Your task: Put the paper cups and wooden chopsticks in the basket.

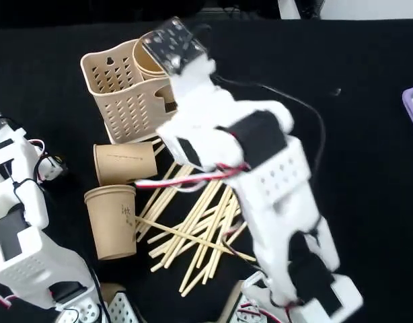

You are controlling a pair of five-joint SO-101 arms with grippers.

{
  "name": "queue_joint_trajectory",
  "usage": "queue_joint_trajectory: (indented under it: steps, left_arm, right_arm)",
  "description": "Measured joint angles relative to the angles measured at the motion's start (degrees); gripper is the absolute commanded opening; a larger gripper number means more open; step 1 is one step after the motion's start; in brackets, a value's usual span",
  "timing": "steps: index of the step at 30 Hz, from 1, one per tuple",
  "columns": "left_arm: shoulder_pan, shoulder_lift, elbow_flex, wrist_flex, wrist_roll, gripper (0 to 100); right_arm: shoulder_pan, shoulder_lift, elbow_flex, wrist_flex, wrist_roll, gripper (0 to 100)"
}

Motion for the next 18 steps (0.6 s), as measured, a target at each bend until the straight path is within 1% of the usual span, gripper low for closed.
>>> queue_joint_trajectory:
  steps: [4, 5, 7, 12, 15, 18]
  left_arm:
    - [0.00, 0.09, -0.70, 1.32, 0.00, 24]
    - [0.09, -0.18, -1.49, 2.73, 0.00, 24]
    - [0.44, -0.79, -4.22, 8.26, -0.88, 24]
    - [3.78, -3.87, -12.75, 19.52, -6.07, 24]
    - [7.12, -4.66, -16.70, 24.09, -6.95, 24]
    - [11.08, -4.66, -18.02, 26.99, -7.12, 24]
  right_arm:
    - [2.11, -7.91, 12.66, -2.64, 0.00, 19.7]
    - [3.43, -10.02, 17.05, -4.04, 0.00, 19.7]
    - [6.33, -14.24, 26.55, -8.62, 0.00, 19.5]
    - [13.71, -24.70, 54.24, -25.14, -0.18, 19.4]
    - [15.03, -29.45, 69.63, -36.48, -0.18, 19.4]
    - [15.12, -33.14, 81.93, -46.24, -2.02, 19.4]
